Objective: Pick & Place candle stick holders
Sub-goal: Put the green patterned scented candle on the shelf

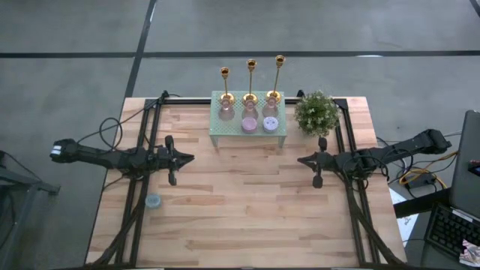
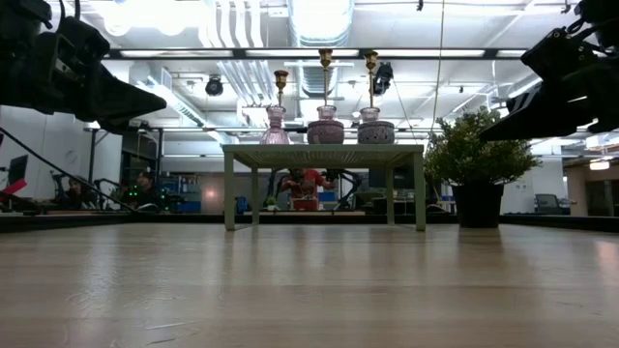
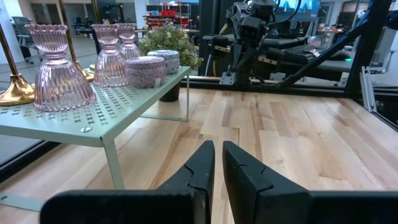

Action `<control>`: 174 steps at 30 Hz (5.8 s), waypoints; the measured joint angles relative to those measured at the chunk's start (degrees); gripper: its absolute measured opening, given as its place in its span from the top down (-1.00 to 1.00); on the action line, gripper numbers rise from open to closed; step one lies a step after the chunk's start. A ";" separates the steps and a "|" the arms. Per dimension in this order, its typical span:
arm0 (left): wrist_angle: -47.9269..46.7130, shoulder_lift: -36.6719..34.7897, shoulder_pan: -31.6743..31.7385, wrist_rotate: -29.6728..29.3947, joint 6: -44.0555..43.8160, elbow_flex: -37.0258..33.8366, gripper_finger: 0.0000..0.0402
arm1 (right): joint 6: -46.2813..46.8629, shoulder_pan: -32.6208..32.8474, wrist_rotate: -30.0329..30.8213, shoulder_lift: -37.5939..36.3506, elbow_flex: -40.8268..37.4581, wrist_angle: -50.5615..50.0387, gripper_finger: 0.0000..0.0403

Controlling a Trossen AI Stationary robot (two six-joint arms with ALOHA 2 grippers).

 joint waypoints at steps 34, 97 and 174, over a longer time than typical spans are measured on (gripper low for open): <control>14.18 5.11 -0.16 13.37 -11.45 10.64 0.83 | 0.07 0.00 0.01 0.00 -0.11 0.02 0.96; -74.67 49.48 -45.12 16.53 -74.30 41.55 -0.74 | 0.02 -0.02 0.00 0.02 -0.11 0.00 0.96; -57.77 48.59 -41.24 21.44 -80.78 27.23 -0.50 | 0.13 -0.02 0.02 0.00 -0.11 0.02 0.96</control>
